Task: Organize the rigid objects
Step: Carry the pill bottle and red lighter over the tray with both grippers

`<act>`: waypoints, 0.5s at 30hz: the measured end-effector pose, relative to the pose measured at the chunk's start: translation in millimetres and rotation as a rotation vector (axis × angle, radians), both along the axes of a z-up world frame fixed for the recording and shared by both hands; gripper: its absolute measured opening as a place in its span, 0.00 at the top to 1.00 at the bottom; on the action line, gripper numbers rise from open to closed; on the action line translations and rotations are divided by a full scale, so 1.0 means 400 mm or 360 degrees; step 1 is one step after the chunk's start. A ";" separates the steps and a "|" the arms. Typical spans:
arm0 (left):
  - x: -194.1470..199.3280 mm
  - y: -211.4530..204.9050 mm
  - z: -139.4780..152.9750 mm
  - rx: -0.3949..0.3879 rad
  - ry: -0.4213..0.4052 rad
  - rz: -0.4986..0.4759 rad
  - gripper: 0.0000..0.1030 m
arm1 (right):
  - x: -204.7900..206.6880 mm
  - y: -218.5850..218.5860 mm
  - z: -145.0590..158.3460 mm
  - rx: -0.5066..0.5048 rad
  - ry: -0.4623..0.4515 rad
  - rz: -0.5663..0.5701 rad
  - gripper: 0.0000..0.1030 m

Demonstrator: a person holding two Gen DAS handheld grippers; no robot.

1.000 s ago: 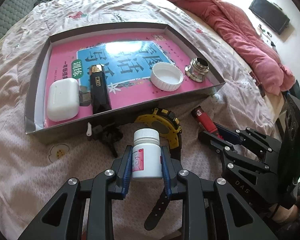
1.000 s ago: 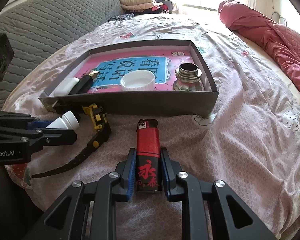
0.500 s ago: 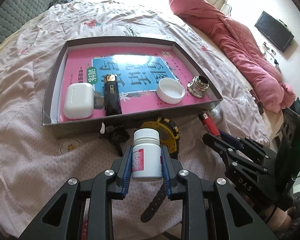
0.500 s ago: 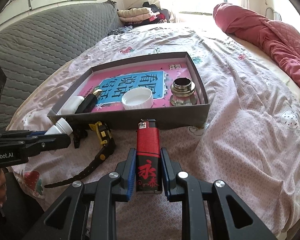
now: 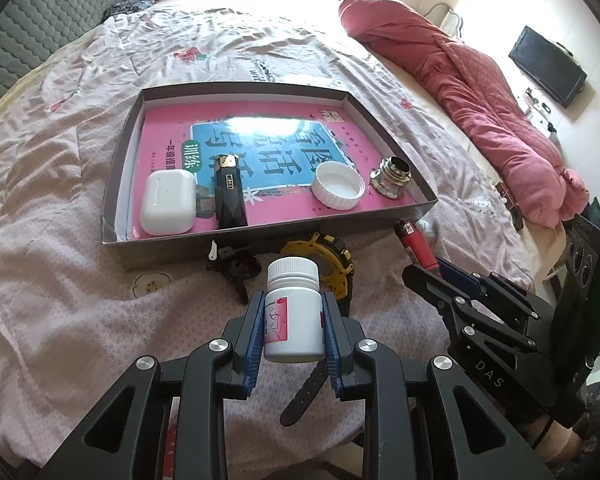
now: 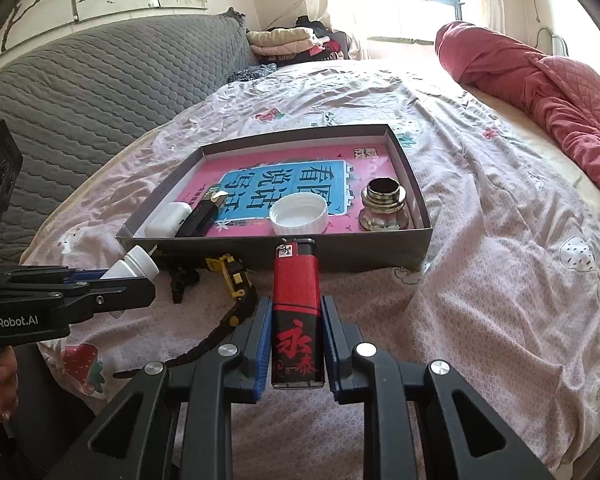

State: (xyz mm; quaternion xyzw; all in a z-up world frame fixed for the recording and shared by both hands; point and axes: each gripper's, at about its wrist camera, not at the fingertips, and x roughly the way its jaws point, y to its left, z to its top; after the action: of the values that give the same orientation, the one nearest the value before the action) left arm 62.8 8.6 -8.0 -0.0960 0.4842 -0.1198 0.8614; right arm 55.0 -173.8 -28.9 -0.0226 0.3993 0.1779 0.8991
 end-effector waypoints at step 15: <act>-0.025 0.073 0.046 0.0026 -0.0100 0.0143 0.73 | -0.029 0.008 0.065 -0.0024 -0.0147 -0.0017 0.77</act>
State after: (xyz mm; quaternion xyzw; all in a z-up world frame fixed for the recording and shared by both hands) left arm 52.8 37.9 10.2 -0.1067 0.4530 -0.0801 0.8815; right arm 43.4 -170.7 -2.8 -0.0355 0.3587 0.1688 0.9174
